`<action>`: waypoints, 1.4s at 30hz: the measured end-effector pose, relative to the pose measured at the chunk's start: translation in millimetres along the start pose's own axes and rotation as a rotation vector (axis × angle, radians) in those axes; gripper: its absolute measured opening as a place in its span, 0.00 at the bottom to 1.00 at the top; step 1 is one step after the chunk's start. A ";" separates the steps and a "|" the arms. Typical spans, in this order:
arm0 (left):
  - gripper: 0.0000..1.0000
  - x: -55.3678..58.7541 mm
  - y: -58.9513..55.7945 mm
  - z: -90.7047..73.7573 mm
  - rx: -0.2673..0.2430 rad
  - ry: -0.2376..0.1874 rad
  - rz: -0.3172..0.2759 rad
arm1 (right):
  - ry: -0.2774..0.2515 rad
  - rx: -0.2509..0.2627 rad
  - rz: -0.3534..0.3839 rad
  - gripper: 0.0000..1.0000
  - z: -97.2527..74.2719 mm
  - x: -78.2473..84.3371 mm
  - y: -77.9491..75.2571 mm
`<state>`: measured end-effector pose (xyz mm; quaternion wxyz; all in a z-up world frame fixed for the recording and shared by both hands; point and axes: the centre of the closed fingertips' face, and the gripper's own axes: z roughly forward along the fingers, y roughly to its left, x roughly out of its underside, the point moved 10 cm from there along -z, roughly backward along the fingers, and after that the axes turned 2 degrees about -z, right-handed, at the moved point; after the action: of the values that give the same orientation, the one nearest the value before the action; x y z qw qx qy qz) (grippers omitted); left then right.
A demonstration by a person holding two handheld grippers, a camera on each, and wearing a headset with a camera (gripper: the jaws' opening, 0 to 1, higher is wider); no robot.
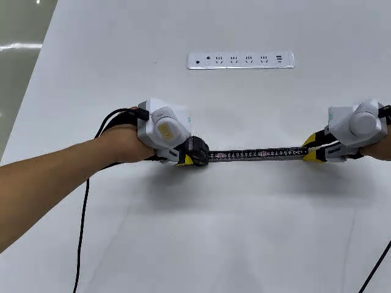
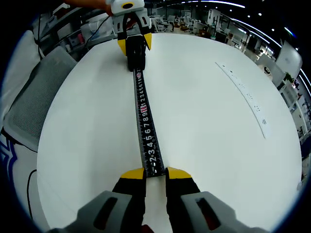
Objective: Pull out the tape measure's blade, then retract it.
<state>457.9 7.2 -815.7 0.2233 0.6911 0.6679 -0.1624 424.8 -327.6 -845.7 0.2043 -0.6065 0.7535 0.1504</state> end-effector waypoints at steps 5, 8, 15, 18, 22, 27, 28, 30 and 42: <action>0.33 1.0 0.6 0.1 -0.004 -0.006 0.004 | 0.009 0.007 -0.012 0.15 0.1 -1.1 -0.5; 0.33 2.1 0.7 -0.2 -0.009 -0.017 -0.002 | 0.013 0.017 -0.011 0.16 0.4 -1.5 -0.2; 0.34 2.8 0.9 0.2 -0.019 -0.025 -0.018 | 0.020 0.027 -0.011 0.17 1.1 -3.2 -0.8; 0.36 1.0 0.0 1.0 -0.023 -0.032 -0.028 | 0.024 0.045 -0.006 0.19 0.9 -3.6 -1.2; 0.40 -2.0 0.9 0.7 -0.038 -0.038 -0.029 | 0.027 0.059 0.000 0.21 0.1 -3.8 -0.2; 0.46 -3.2 1.2 -0.9 -0.050 -0.037 -0.031 | 0.029 0.083 0.017 0.24 -0.7 -3.0 -0.3; 0.47 -3.0 1.2 -1.8 -0.054 -0.037 -0.034 | 0.031 0.089 0.024 0.24 -0.8 -2.8 -0.2; 0.49 -2.0 1.6 -3.4 -0.067 -0.033 -0.038 | 0.038 0.098 0.034 0.26 -1.5 -3.1 0.3; 0.62 8.4 2.1 -17.8 -0.148 -0.013 -0.103 | 0.005 0.178 0.182 0.37 -18.2 -2.8 1.4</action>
<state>459.1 23.7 -804.8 0.2694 0.6363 0.7114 -0.1283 421.7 -333.5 -828.5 0.2410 -0.5156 0.8162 0.0991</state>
